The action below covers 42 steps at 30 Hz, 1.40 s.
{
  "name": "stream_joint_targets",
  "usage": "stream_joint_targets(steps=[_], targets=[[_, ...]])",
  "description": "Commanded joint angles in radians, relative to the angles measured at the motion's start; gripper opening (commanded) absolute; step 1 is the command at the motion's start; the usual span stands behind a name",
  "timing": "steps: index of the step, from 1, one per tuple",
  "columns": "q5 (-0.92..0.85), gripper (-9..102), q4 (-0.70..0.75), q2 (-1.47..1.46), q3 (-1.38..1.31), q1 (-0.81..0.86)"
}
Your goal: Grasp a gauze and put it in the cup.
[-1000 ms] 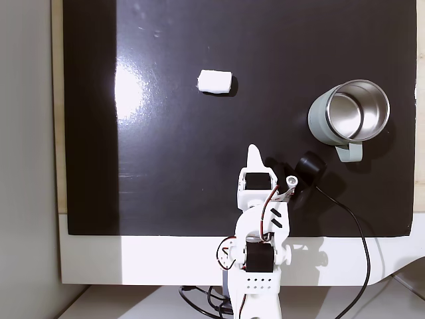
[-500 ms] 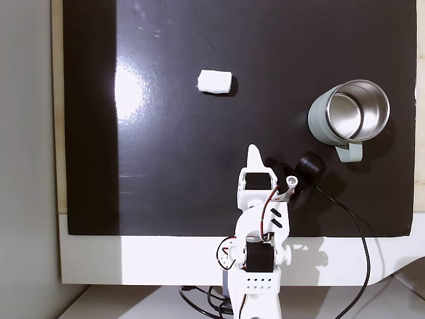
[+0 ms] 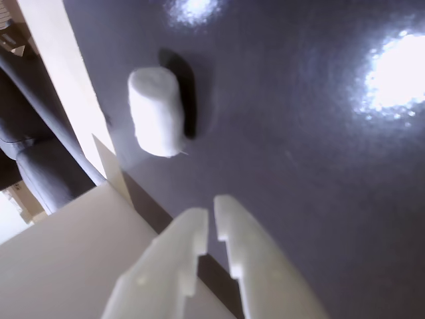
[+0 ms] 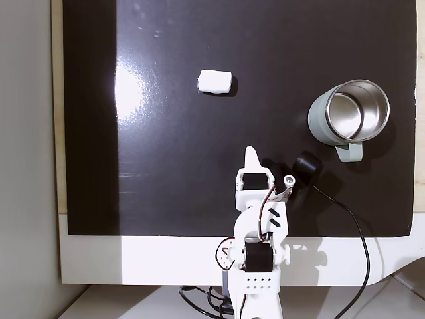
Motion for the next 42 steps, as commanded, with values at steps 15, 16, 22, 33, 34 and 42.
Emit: stream_joint_targets(steps=[15, 16, 22, 33, 34, 42], targets=[[0.221, 0, 0.101, -0.834, -0.795, -0.124], [0.23, 0, 0.115, -0.897, -0.848, -0.124], [0.264, 6, 0.195, -1.204, -1.109, -0.133], [0.367, 20, 0.439, -1.664, -1.557, -0.175], [0.376, 20, 0.459, -1.701, -1.6, -0.179], [0.426, 23, 0.644, -2.022, -1.983, -0.21]])
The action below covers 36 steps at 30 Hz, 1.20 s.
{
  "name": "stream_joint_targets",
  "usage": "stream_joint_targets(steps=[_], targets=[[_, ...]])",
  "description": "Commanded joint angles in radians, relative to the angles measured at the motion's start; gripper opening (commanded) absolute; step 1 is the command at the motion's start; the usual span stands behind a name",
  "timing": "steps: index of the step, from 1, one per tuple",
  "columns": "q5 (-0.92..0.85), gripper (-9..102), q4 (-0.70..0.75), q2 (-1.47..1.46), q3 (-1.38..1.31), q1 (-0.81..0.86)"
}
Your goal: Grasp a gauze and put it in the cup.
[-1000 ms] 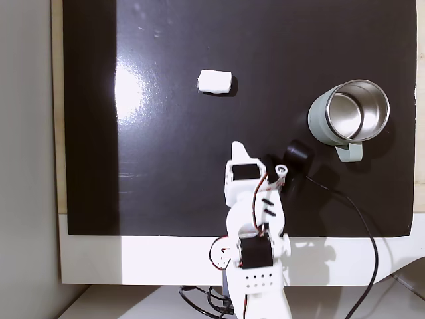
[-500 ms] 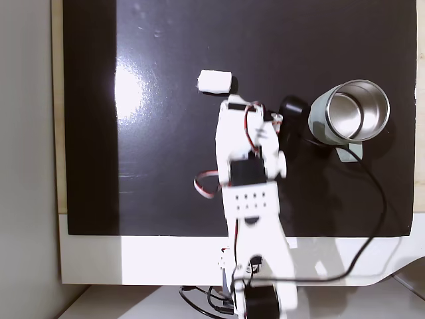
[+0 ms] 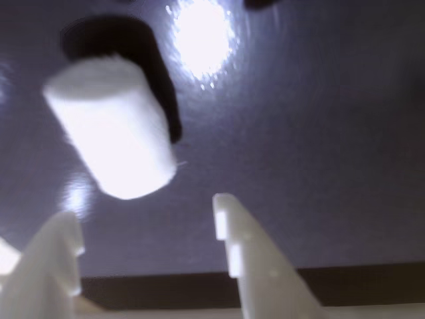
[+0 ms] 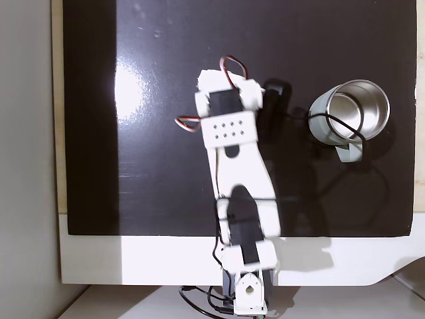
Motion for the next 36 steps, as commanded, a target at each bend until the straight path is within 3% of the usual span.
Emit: stream_joint_targets(steps=[1, 15, 36], targets=[[0.018, 23, 0.08, -0.103, -0.224, -0.009], [0.043, 24, 0.365, -0.545, -0.904, -0.02], [0.034, 21, 0.354, -0.744, -0.988, -0.023]])
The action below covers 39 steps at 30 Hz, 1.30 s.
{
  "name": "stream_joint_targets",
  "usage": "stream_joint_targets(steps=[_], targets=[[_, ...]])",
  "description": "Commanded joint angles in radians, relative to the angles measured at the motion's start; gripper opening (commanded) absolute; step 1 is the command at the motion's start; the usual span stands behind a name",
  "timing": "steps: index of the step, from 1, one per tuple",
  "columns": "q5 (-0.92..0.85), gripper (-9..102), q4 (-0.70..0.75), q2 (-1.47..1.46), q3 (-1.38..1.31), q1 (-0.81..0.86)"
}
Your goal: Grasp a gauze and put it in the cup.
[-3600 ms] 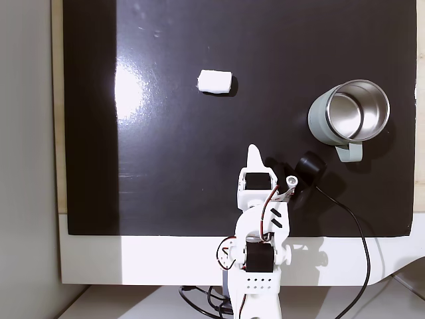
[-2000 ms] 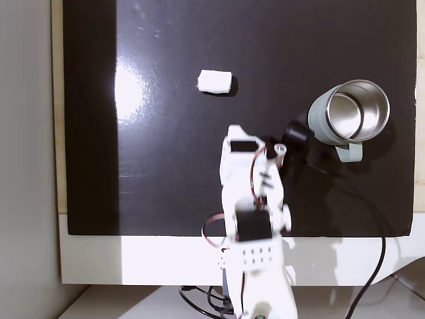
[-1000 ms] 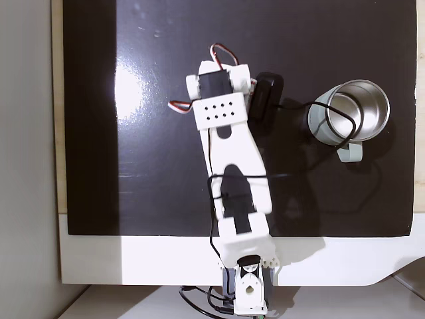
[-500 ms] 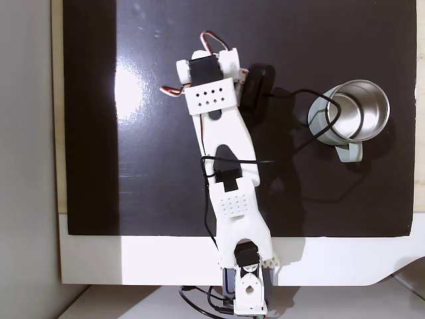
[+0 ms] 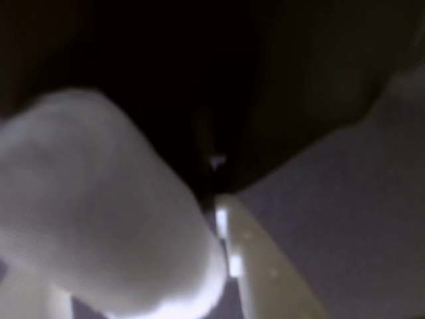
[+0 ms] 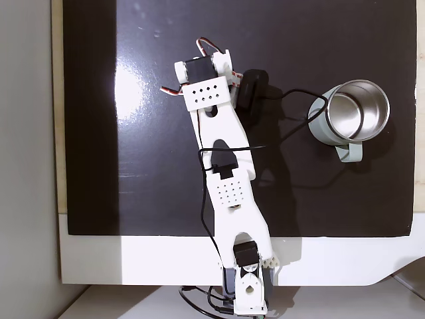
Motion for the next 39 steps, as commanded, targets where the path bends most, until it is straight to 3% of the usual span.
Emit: stream_joint_targets(steps=[1, 7, 16, 29, 39], targets=[[-0.009, 19, 0.005, 0.002, -0.064, 0.014], [-0.008, 0, 0.005, -0.005, -0.066, 0.017], [-0.008, 0, 0.012, 0.103, -0.02, 0.037], [-0.009, 0, 0.014, 0.635, 0.278, 0.037], [-0.074, 0, 0.052, 0.973, 0.456, 0.25]])
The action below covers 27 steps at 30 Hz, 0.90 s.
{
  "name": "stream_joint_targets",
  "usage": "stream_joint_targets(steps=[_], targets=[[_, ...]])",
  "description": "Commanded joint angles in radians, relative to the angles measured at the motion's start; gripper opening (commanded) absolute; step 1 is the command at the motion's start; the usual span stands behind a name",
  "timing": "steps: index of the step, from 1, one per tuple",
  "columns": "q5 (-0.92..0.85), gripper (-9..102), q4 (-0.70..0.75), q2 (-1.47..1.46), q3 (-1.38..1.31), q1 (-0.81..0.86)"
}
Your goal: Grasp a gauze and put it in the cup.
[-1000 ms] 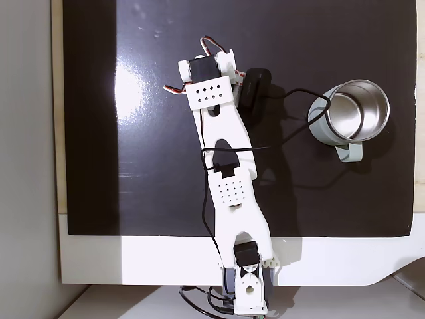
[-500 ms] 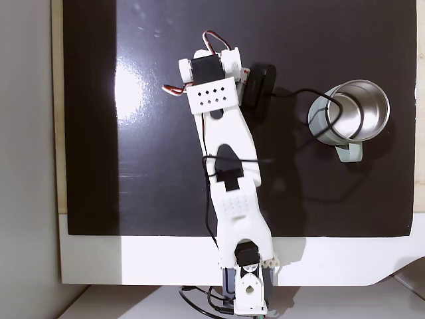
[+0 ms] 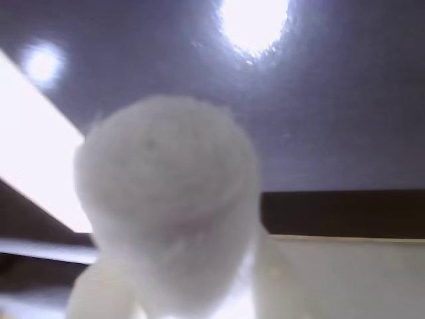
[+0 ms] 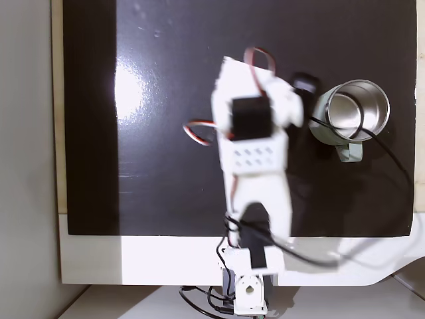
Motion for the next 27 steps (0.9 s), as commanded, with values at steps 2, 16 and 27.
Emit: stream_joint_targets(steps=[2, 16, 27], targets=[[-0.046, 0, 0.017, 0.13, 0.006, 0.152], [-0.221, 0, 0.011, 0.023, -0.103, 0.535], [-0.247, 0, 0.011, -0.071, -0.187, 0.609]])
